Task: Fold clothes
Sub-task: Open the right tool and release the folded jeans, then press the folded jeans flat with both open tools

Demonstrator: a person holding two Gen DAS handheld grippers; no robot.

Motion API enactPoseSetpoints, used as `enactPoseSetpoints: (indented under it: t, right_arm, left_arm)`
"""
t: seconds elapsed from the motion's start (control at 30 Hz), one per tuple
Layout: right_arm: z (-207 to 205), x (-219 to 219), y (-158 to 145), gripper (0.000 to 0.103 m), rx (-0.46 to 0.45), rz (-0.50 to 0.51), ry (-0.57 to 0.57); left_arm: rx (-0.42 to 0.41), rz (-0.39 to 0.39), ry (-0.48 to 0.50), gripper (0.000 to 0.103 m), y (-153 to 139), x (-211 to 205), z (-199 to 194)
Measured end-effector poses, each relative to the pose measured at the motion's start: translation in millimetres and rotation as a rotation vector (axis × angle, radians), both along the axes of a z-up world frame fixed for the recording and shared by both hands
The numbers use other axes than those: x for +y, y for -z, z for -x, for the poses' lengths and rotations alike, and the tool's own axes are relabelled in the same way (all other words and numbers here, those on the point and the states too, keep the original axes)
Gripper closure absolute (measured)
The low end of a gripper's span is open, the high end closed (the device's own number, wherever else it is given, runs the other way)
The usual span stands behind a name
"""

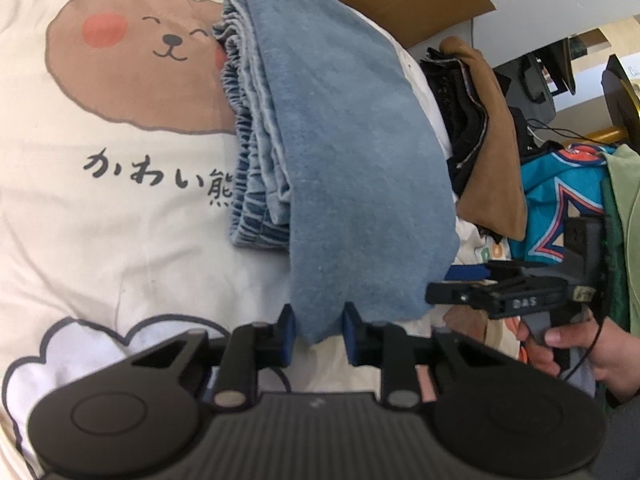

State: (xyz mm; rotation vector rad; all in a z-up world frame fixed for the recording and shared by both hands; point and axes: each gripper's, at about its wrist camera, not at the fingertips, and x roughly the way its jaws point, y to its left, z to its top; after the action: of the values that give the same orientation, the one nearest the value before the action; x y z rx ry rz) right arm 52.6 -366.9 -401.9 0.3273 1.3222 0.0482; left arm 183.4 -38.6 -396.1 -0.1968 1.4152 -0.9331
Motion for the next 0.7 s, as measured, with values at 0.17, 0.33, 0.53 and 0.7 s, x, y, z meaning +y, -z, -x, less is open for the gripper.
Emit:
enactPoseSetpoints:
  t: [0.17, 0.33, 0.53, 0.7]
  right_arm:
    - [-2.2, 7.2, 9.2, 0.008, 0.005, 0.05, 0.022]
    - [-2.0, 8.9, 11.2, 0.004, 0.019, 0.063, 0.033]
    - [8.0, -18.2, -6.4, 0.014, 0.053, -0.07, 0.133]
    - [16.1, -39.4, -30.7, 0.017, -0.017, -0.066, 0.154]
  left_arm:
    - [0.004, -0.009, -0.001, 0.08, 0.8, 2.2, -0.4]
    - [0.015, -0.021, 0.0, 0.082, -2.3, 3.2, -0.8]
    - [0.031, -0.024, 0.007, 0.089, -14.4, 12.8, 1.1]
    - [0.031, -0.052, -0.002, 0.094, -21.8, 23.3, -2.1]
